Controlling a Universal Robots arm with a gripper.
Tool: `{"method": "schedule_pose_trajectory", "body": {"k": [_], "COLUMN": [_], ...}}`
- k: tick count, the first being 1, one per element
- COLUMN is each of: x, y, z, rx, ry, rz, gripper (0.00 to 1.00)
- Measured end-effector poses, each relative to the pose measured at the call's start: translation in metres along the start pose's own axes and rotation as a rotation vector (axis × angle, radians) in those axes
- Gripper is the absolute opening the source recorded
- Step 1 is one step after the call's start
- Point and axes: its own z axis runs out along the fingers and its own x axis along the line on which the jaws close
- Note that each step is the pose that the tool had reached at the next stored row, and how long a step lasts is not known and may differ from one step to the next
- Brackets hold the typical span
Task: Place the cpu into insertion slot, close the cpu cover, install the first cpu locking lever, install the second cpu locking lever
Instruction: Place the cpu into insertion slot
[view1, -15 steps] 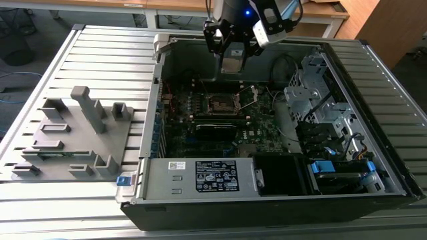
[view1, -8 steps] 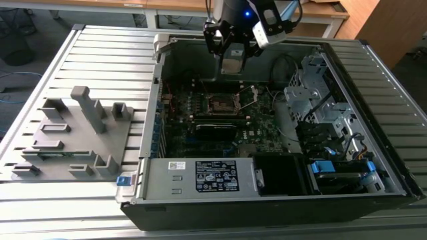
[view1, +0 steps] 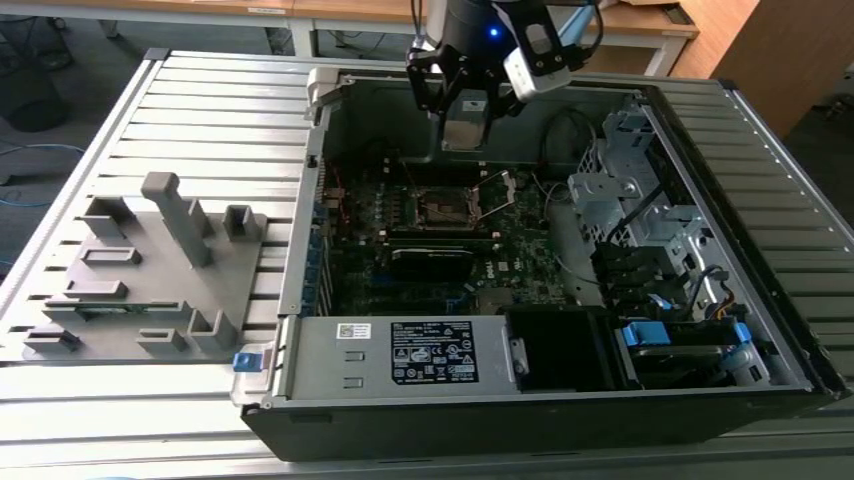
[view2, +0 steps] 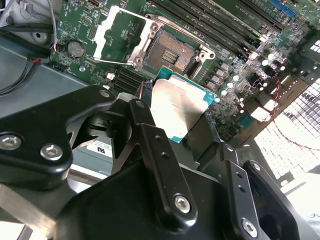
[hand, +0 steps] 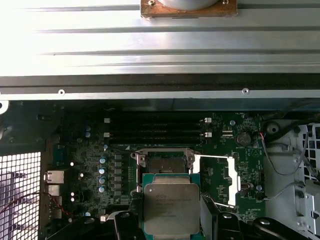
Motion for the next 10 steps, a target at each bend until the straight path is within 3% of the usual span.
{"method": "schedule_pose_trajectory", "body": {"k": [10], "x": [-0.0001], "y": [-0.0005], "z": [0.0058], "rx": [0.0003], "ry": [0.0001], "rz": [0.000], "gripper": [0.54]}}
